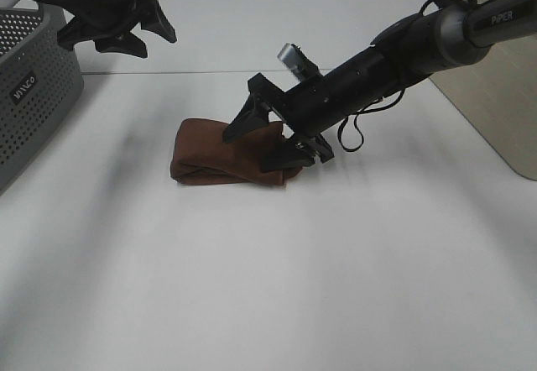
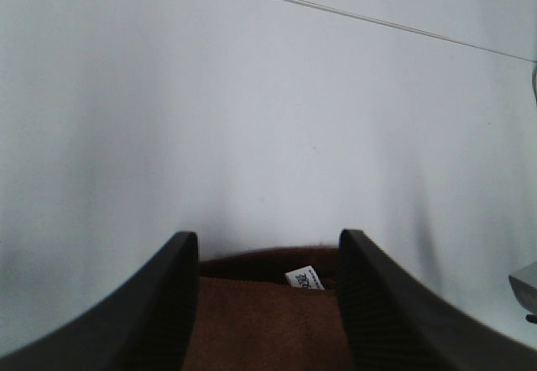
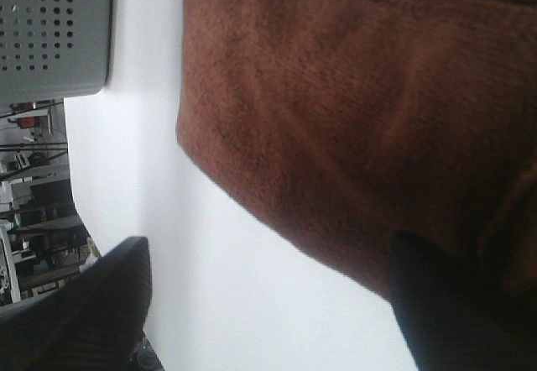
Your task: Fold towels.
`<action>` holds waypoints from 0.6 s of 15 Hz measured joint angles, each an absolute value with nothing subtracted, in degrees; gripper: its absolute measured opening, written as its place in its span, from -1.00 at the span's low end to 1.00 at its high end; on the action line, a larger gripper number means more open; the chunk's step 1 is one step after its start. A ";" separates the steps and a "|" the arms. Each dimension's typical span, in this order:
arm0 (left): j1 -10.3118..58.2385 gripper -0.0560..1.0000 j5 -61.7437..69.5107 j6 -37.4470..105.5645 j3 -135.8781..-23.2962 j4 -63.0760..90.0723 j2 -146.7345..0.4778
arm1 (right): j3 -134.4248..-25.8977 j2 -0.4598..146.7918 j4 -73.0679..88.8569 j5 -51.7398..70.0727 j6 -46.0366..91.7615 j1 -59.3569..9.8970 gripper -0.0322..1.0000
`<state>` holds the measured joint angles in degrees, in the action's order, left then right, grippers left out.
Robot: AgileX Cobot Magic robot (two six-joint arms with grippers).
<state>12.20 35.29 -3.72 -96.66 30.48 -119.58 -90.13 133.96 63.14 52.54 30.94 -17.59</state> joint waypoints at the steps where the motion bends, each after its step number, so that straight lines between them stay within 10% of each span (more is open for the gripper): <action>1: 12.20 0.04 35.52 -3.72 -96.66 30.37 -119.58 | -90.13 133.96 63.03 53.23 30.77 -16.44 0.50; 9: 12.20 0.04 47.15 -2.92 -96.66 21.60 -115.51 | -90.76 123.87 48.70 56.49 22.52 -12.43 0.50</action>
